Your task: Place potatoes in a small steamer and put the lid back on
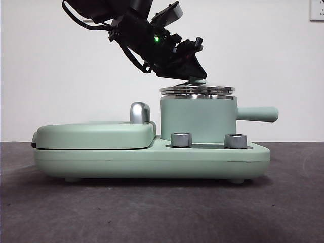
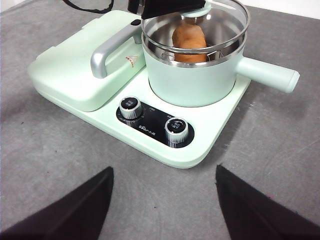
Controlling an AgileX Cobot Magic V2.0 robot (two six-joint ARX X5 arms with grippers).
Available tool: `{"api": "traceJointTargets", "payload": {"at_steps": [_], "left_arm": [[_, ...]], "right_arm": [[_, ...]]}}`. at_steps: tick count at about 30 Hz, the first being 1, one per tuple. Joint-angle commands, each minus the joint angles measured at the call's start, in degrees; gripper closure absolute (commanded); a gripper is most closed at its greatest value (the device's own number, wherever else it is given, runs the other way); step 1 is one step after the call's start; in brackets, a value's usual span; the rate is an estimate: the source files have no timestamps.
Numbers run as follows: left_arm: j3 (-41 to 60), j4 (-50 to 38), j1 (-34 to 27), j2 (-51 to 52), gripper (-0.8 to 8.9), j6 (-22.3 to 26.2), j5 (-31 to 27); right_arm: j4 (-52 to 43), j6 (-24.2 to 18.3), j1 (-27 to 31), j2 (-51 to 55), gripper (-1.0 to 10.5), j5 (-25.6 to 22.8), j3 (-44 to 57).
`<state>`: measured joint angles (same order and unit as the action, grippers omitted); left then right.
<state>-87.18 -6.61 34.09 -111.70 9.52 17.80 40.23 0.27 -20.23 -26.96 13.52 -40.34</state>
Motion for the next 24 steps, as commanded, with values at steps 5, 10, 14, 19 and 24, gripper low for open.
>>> {"api": "traceJointTargets", "payload": {"at_steps": [5, 10, 14, 19, 24], "left_arm": [[-2.25, -0.66, 0.33, -1.05, 8.01, 1.38, 0.0], [-2.25, -0.72, 0.33, -1.6, 8.01, 1.36, 0.11], [-2.25, -1.33, 0.33, -2.08, 8.01, 1.38, 0.46], [-2.25, -2.01, 0.44, -2.49, 8.01, 1.36, 0.46], [-2.25, -1.97, 0.44, -2.62, 8.01, 0.17, 1.62]], "right_arm": [[0.13, 0.59, -0.26, -0.17, 6.3, 0.17, -0.15], [0.39, 0.59, -0.26, -0.17, 6.3, 0.13, -0.15], [0.85, 0.59, -0.26, -0.17, 6.3, 0.02, -0.15], [1.14, 0.59, -0.26, -0.17, 6.3, 0.0, -0.15], [1.6, 0.59, -0.26, -0.17, 6.3, -0.02, -0.15]]}}
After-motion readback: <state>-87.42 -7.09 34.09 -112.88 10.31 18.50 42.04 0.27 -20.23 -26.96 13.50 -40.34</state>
